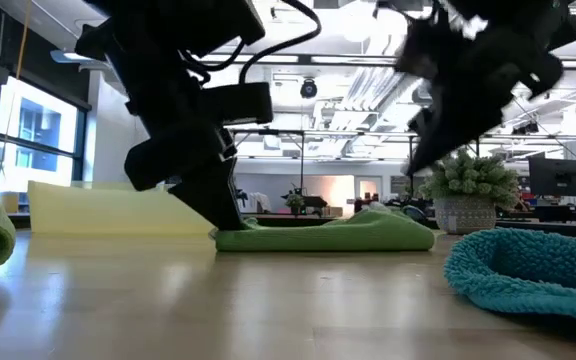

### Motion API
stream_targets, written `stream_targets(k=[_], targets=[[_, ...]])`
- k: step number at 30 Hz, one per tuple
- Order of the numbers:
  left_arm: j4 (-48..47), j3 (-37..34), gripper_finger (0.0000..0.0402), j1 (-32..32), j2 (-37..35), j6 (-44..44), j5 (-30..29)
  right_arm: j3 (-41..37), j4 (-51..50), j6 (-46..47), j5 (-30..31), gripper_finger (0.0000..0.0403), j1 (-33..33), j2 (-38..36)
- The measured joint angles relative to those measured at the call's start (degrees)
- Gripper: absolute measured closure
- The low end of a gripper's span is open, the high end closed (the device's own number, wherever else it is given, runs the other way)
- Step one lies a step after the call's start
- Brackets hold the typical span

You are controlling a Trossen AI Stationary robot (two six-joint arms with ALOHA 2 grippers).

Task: Roll microfiber towels into tight, uniform cylinder then place into a basket
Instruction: Roll the green microfiber towel

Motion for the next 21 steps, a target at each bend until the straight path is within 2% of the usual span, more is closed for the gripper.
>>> stream_targets(k=[3,7,14,21], targets=[[0.72,0.0,0.0398,0.04,0.0,0.0,-0.58,-0.13,8.34,-3.41,2.6,0.0343,1.66,1.74],[1.36,0.02,0.0398,0.06,0.0,0.07,-0.81,-0.28,12.59,-5.27,3.3,0.0343,2.1,5.79],[1.19,0.02,0.0398,0.07,-0.02,0.12,-0.74,-0.33,7.92,-1.63,3.95,0.0343,0.12,10.34],[0.4,0.02,0.0398,0.07,-0.02,0.11,-0.74,-0.33,3.49,-1.21,5.34,0.0343,-0.43,10.54]])
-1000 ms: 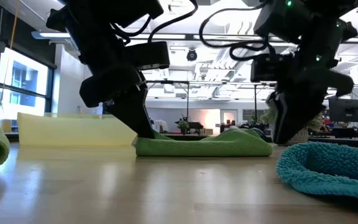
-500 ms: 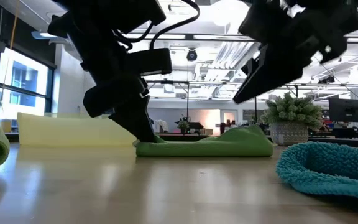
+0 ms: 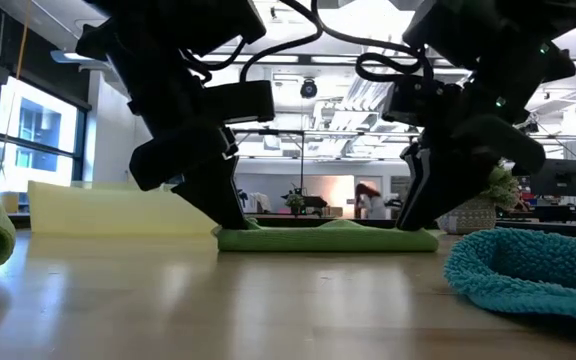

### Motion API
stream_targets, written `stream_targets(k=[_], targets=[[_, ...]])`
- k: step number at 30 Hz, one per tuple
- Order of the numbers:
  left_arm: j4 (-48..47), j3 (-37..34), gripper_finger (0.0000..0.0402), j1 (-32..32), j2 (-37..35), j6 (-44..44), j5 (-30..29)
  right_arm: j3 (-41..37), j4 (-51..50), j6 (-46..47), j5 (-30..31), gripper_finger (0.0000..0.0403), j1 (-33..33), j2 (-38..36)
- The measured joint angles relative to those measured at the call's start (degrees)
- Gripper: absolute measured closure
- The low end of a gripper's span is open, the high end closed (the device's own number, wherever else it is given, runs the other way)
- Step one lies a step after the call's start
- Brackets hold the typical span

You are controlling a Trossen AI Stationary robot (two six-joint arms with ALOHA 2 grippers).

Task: Roll microfiber towels into tight, uniform cylinder then place into a basket
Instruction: Roll the green microfiber towel

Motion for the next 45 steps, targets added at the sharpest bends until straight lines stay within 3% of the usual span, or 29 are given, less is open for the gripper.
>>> stream_targets(k=[17,30,40,45], targets=[[0.02,0.0,0.0398,0.0,-0.04,-0.06,0.0,1.53,-0.31,-1.85,0.31,0.0337,0.22,-3.98],[0.2,0.0,0.0398,0.0,-0.04,-0.09,0.0,1.29,1.55,-2.56,-1.77,0.0216,1.33,0.27],[0.47,0.0,0.0395,0.02,-0.04,-0.54,-0.02,1.36,1.14,-2.39,-1.45,0.0234,0.39,4.55],[0.59,0.0,0.0363,-0.08,-0.04,-0.51,-0.52,1.44,0.42,-2.33,-1.6,0.0264,0.39,4.95]])
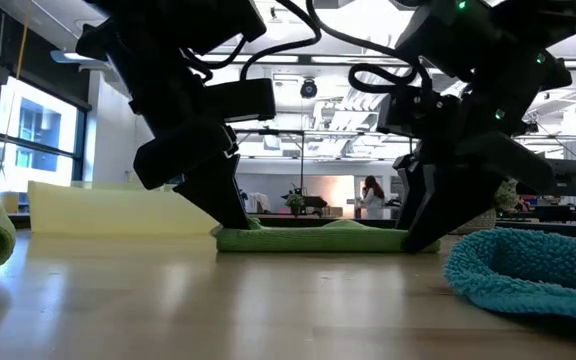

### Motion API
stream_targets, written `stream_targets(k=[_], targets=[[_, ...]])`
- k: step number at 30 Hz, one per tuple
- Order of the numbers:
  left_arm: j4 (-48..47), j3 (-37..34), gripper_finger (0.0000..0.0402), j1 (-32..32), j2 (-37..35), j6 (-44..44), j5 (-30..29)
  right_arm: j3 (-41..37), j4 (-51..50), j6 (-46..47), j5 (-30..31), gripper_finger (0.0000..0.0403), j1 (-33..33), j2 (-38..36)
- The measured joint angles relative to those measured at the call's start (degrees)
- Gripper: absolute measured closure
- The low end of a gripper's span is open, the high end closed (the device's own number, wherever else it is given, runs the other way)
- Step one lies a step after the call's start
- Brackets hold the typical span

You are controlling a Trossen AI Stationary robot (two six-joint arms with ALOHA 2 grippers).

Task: Roll microfiber towels into tight, uniform cylinder then place into a basket
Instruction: Roll the green microfiber towel

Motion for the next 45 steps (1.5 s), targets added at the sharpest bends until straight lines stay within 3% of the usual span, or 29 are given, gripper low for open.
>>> stream_targets(k=[5,12,17,24,29,38,45], targets=[[-2.75,0.67,0.031,-0.01,-0.02,0.0,-0.09,0.0,-0.17,0.38,-0.28,0.0289,0.0,0.08],[-17.13,6.13,0.0263,-0.58,-0.02,4.12,0.2,-0.04,-0.51,1.72,-0.09,0.0311,0.0,0.16],[-16.11,7.59,0.0265,-3.23,-0.07,7.87,5.38,-0.09,-0.56,1.72,0.01,0.0316,0.0,0.19],[-10.38,7.79,0.0267,-5.95,-0.07,11.88,2.57,-0.11,-0.6,2.86,0.01,0.0316,-0.02,0.23],[-7.47,6.28,0.0267,-4.77,-0.07,11.1,0.21,-0.13,-0.6,3.05,-0.02,0.0316,-0.02,0.25],[-3.35,2.63,0.0267,-1.67,-0.07,7.55,8.07,-0.2,-0.4,3.22,-0.02,0.0316,-0.02,0.27],[-2.05,1.75,0.0267,-1.3,-0.07,8.58,4.91,-0.22,-0.21,3.22,-0.04,0.0316,-0.02,0.27]])
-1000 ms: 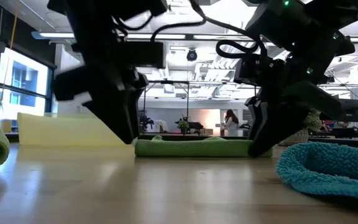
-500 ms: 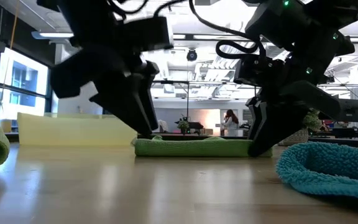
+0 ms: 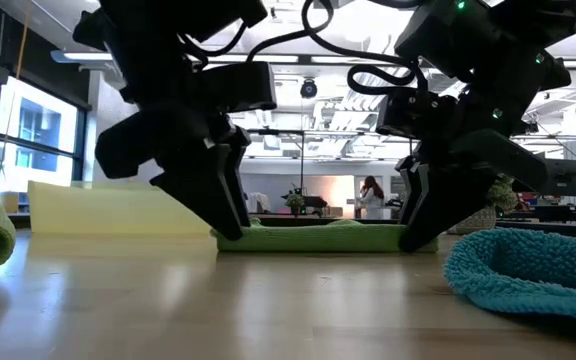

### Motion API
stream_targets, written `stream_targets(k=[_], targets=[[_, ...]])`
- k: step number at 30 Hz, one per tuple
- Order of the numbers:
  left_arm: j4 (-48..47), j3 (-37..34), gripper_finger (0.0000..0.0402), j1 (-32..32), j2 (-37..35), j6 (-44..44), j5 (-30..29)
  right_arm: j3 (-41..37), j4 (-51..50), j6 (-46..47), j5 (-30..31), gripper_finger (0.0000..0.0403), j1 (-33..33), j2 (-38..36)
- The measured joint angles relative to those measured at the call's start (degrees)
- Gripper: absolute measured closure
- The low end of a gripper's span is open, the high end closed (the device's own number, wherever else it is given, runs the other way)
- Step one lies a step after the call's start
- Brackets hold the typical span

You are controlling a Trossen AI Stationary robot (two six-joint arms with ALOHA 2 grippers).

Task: Roll microfiber towels into tight, uniform cylinder then place into a basket
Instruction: Roll the green microfiber towel

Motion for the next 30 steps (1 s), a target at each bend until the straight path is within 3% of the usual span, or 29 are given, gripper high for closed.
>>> stream_targets(k=[14,18,24,30], targets=[[0.57,0.11,0.0272,-0.07,2.21,-0.52,0.25,-0.04,0.89,0.01,-0.06,0.0315,0.02,0.0],[0.3,0.11,0.0304,-0.09,2.29,-1.67,0.55,-0.04,0.9,0.98,-0.07,0.0315,0.02,0.0],[0.07,0.13,0.0389,0.31,2.2,-5.32,4.55,0.01,0.92,1.59,-1.98,0.0328,-0.03,0.0],[0.09,-0.04,0.0389,0.37,0.91,-9.1,8.86,0.09,2.03,2.79,-7.04,0.0383,-0.3,0.02]])
